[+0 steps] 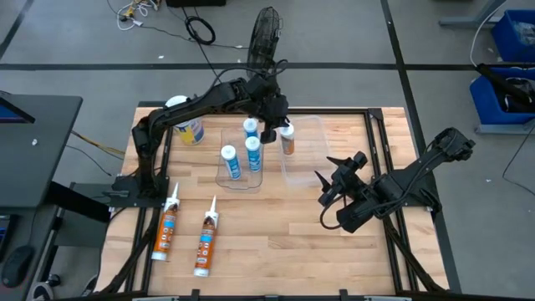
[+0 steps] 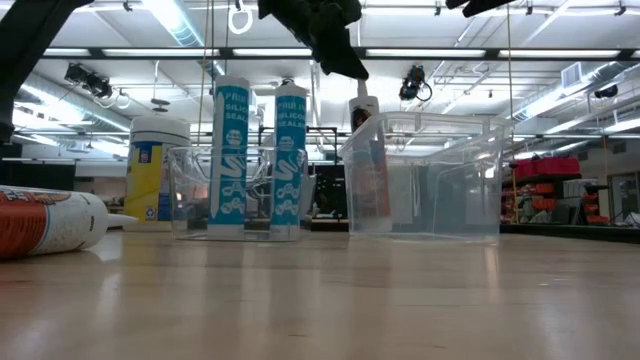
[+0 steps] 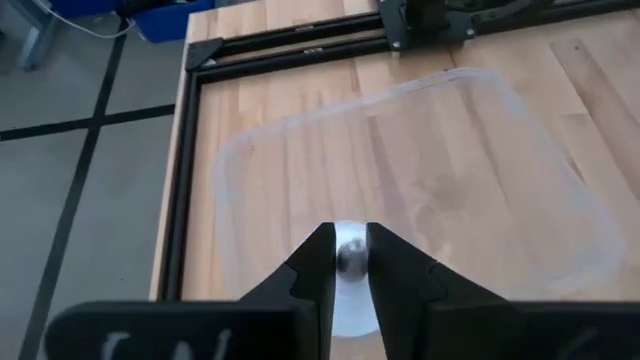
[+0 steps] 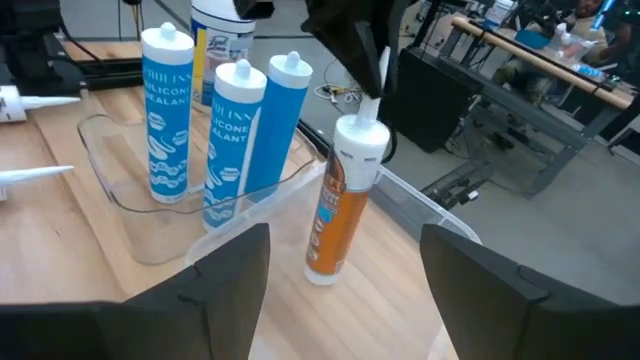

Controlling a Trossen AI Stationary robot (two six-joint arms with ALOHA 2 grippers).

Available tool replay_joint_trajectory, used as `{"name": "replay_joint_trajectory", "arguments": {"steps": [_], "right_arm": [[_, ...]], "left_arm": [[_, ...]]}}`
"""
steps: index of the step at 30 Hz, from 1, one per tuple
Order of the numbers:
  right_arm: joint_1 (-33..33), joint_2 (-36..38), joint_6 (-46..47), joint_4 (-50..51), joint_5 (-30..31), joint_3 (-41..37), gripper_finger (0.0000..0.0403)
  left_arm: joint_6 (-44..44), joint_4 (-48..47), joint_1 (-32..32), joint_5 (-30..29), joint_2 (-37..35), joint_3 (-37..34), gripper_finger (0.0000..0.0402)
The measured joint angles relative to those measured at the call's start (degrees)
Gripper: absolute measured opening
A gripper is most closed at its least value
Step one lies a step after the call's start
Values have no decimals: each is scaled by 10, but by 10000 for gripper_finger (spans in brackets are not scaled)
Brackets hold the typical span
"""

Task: Pick & place silicon tubes, Sealant and Lysol wipes
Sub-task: Put the right orange sealant into the right transparent bin

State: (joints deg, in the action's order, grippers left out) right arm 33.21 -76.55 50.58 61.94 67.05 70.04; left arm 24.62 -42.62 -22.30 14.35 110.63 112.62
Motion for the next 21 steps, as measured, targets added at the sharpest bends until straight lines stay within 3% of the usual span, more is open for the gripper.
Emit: {"name": "replay_joint_trajectory", "arguments": {"steps": [11,21], "right_arm": [[0,0,-1,-2,-1,0,265],[0,0,0,-2,-7,0,265]], "left_arm": [[-35,28,1,-25,0,1,41],[-39,64,1,-59,0,1,86]]}}
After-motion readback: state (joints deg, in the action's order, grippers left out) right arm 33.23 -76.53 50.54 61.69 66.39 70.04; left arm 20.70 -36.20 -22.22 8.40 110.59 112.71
